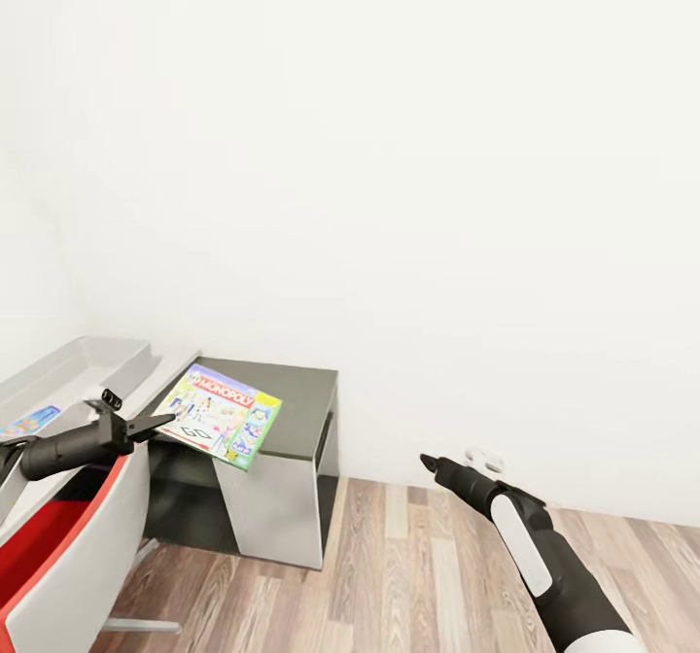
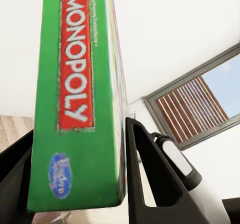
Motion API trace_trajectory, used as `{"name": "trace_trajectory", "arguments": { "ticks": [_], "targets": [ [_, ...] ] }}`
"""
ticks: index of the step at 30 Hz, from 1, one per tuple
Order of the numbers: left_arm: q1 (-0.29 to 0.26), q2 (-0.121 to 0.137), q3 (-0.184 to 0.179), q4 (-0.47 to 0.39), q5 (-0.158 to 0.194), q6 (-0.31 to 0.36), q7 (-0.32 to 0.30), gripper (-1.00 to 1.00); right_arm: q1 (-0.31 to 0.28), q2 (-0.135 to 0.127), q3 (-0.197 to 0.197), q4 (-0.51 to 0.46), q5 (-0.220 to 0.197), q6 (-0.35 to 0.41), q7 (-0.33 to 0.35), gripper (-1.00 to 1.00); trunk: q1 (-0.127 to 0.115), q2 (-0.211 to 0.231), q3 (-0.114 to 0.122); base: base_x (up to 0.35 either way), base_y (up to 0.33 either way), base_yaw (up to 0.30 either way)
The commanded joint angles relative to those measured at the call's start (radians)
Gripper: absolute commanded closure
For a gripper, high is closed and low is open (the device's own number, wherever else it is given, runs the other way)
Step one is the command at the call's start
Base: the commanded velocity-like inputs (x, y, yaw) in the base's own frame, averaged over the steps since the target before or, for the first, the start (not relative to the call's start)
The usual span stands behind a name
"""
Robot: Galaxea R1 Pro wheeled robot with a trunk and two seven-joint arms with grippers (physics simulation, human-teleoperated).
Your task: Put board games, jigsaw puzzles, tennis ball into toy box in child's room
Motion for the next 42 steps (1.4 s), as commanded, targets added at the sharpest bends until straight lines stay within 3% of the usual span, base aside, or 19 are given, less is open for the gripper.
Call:
{"name": "trace_trajectory", "arguments": {
  "ticks": [1, 31, 42],
  "targets": [
    [-0.001, 0.000, 0.000, 0.000, 0.000, 0.010, -0.004, 1.00, -0.001, -0.001, 0.002, -0.002, -0.005, 0.003, 0.002, -1.00, 0.001, -0.002, -0.002, 0.154, -0.127, 0.148],
    [-0.001, -0.007, 0.001, 0.000, 0.000, 0.009, -0.004, 1.00, -0.001, -0.003, 0.004, -0.009, -0.005, 0.003, 0.013, -1.00, 0.001, -0.002, -0.002, 0.158, -0.008, 0.279],
    [-0.001, -0.005, 0.001, 0.000, -0.001, 0.008, -0.004, 1.00, -0.001, -0.008, 0.006, -0.015, -0.003, 0.005, 0.013, -1.00, 0.001, -0.002, -0.002, 0.038, 0.000, 0.288]
  ]
}}
